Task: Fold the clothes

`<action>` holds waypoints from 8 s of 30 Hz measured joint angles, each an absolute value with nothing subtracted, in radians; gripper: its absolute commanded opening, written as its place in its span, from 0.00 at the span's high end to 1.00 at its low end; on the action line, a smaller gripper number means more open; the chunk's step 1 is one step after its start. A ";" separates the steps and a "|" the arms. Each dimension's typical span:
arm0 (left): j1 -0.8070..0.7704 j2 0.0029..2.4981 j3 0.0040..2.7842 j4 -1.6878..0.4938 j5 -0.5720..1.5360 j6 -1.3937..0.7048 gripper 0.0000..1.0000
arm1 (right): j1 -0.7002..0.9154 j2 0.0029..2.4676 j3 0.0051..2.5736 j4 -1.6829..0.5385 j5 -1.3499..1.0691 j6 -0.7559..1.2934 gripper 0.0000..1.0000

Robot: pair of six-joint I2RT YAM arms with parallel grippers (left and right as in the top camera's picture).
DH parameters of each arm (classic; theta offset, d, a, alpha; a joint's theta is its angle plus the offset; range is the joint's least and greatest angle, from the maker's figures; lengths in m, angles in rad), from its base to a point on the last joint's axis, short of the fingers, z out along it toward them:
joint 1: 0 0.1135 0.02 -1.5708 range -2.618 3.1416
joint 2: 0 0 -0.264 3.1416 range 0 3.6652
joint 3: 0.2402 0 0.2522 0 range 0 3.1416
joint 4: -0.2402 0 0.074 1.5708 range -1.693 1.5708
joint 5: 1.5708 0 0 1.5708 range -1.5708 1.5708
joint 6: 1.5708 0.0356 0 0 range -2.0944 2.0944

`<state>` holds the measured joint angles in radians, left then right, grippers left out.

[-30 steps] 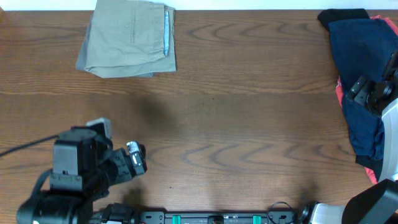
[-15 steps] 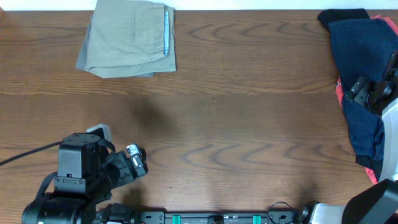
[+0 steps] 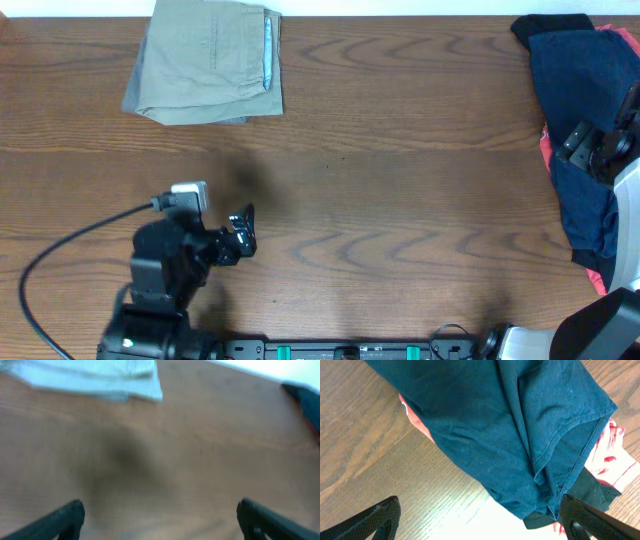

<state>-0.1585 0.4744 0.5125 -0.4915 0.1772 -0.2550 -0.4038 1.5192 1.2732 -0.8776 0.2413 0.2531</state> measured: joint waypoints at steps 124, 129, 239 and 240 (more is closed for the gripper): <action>-0.002 0.012 0.030 -0.030 0.231 -0.122 0.03 | 0.068 0.179 0.298 -0.295 0.030 0.254 0.01; -0.002 0.012 0.030 -0.029 0.231 -0.122 0.02 | 0.068 0.114 0.139 -0.097 -0.038 0.256 0.01; -0.002 0.012 0.030 -0.029 0.231 -0.122 0.02 | 0.064 0.012 0.007 -0.064 -0.073 0.218 0.01; -0.002 0.012 0.030 -0.029 0.231 -0.122 0.02 | 0.064 0.012 0.007 -0.064 -0.073 0.218 0.01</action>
